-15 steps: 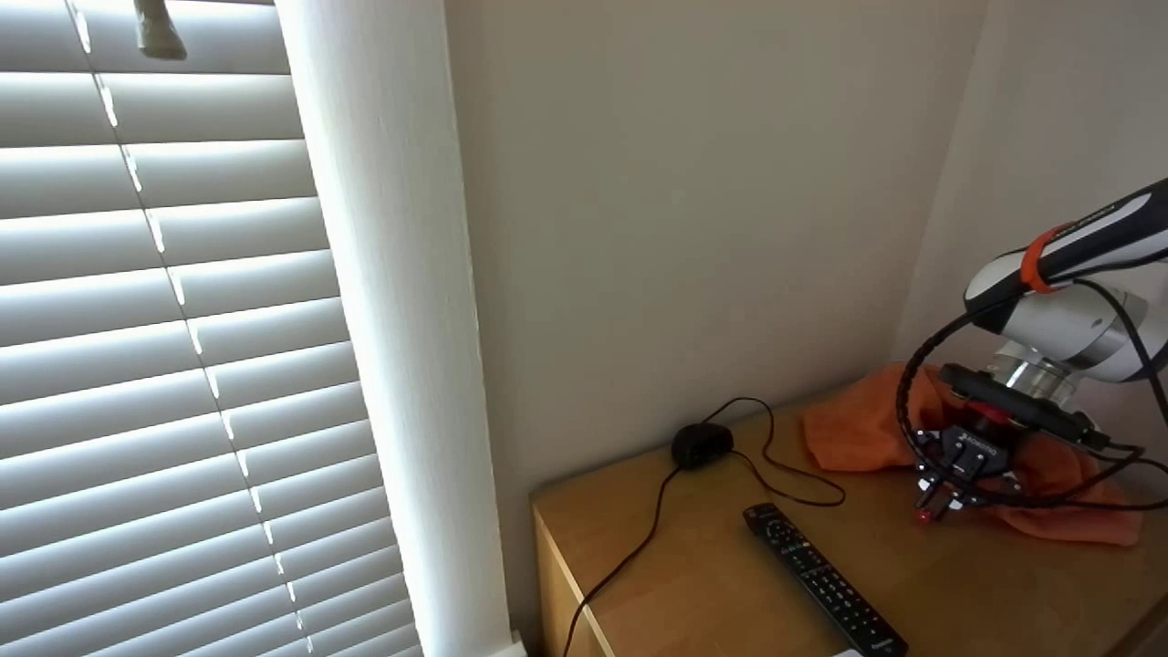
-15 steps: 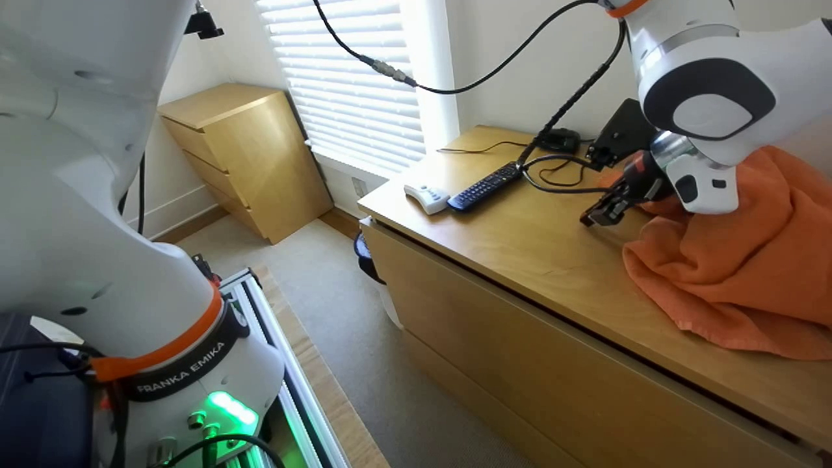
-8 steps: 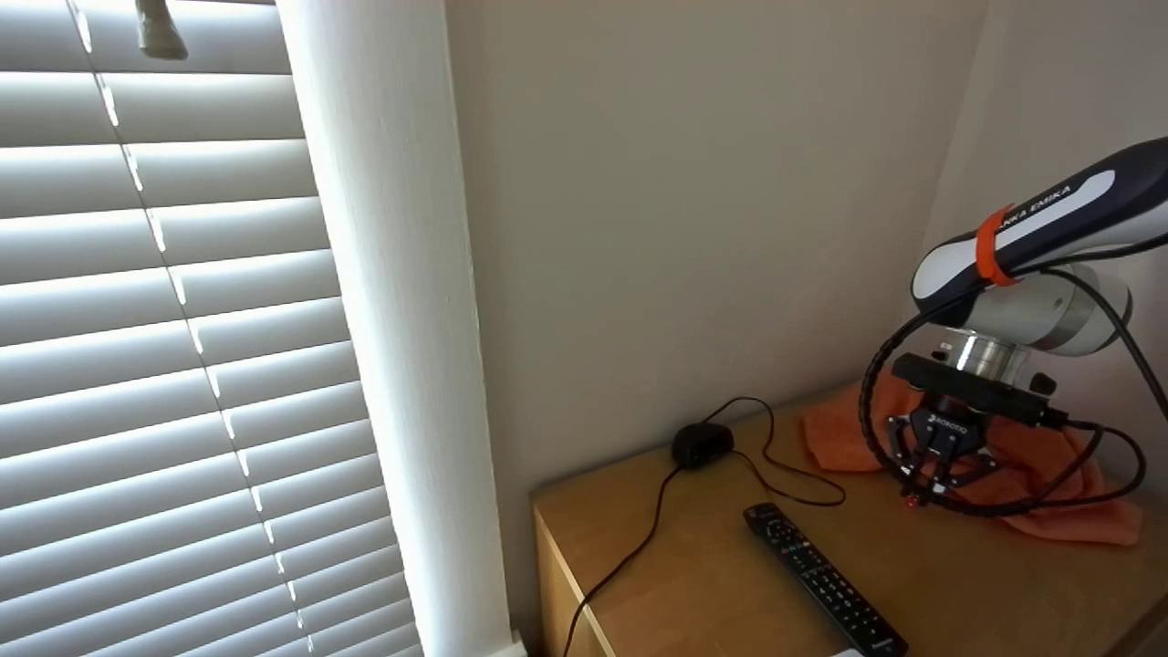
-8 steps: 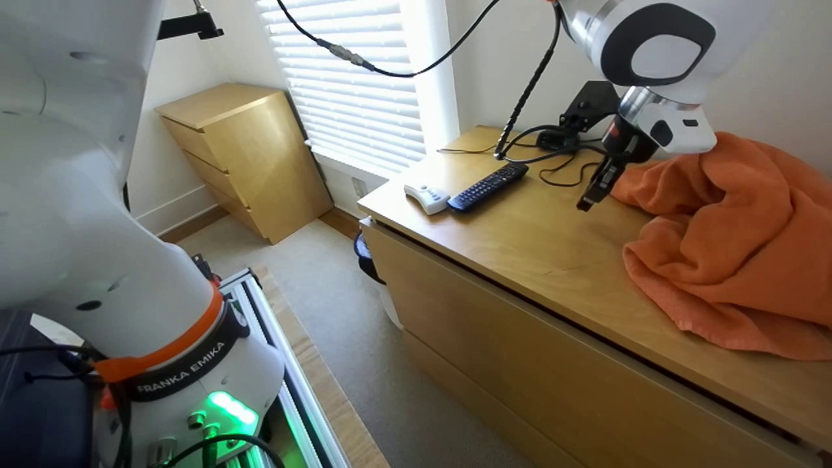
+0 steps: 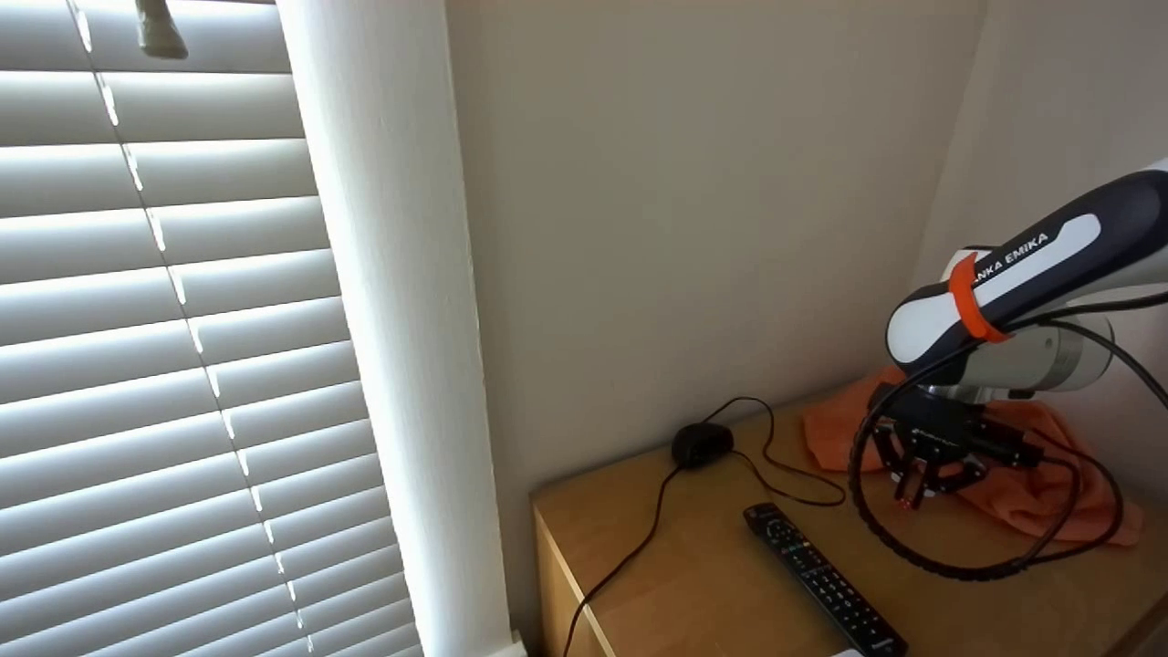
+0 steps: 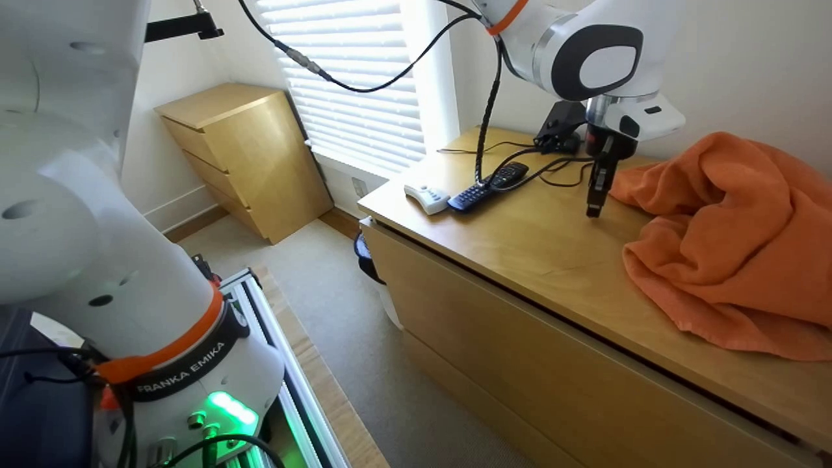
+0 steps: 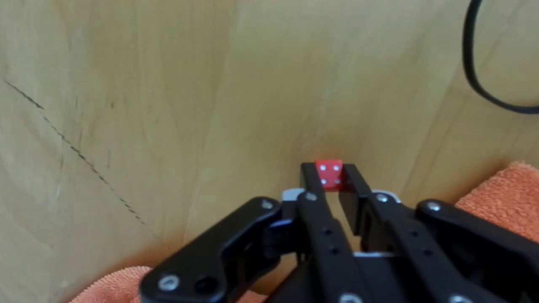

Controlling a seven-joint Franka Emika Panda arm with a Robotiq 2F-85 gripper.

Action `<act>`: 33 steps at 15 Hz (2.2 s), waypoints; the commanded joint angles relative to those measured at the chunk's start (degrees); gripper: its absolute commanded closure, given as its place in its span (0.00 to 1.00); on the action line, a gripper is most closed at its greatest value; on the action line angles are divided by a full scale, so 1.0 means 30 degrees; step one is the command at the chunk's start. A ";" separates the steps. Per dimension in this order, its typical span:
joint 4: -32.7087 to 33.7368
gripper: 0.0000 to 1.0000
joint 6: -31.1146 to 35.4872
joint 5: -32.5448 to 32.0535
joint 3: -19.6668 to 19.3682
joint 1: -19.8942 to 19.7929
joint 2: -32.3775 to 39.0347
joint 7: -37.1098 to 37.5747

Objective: Flip the dice

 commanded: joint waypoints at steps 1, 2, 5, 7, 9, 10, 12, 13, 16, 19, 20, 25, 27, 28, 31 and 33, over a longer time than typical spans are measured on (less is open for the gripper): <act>-0.2316 0.96 0.1520 -0.2160 -0.0954 0.1374 -0.1375 0.1850; -0.2663 0.96 0.1761 -0.2845 -0.1264 0.1787 -0.1548 0.2500; -0.3288 0.96 0.2206 -0.5202 -0.2240 0.2977 -0.1634 0.4596; -0.3578 0.96 0.2533 -0.6716 -0.2708 0.3624 -0.1583 0.5943; -0.3757 0.96 0.2888 -0.7852 -0.2925 0.3995 -0.1445 0.7037; -0.3840 0.96 0.3160 -0.8298 -0.2998 0.4132 -0.1368 0.7538; -0.4098 0.96 0.3814 -0.9215 -0.3210 0.4483 -0.1329 0.8493; -0.4215 0.96 0.4222 -0.9705 -0.3399 0.4701 -0.1246 0.8990; -0.4327 0.96 0.5046 -1.1051 -0.4041 0.5322 -0.0940 1.0371; -0.4306 0.96 0.5465 -1.2005 -0.4562 0.5779 -0.0451 1.1574; -0.4251 0.96 0.5506 -1.2324 -0.4799 0.5999 -0.0251 1.2027; -0.4132 0.96 0.5425 -1.3563 -0.5330 0.6601 0.0183 1.3337; -0.4135 0.96 0.5286 -1.3993 -0.5360 0.6748 0.0250 1.3696; -0.4132 0.94 0.5257 -1.4162 -0.5368 0.6786 0.0272 1.3808; -0.4157 0.55 0.5242 -1.4557 -0.5336 0.6841 0.0284 1.4155; -0.4163 0.38 0.5245 -1.4637 -0.5301 0.6860 0.0356 1.4230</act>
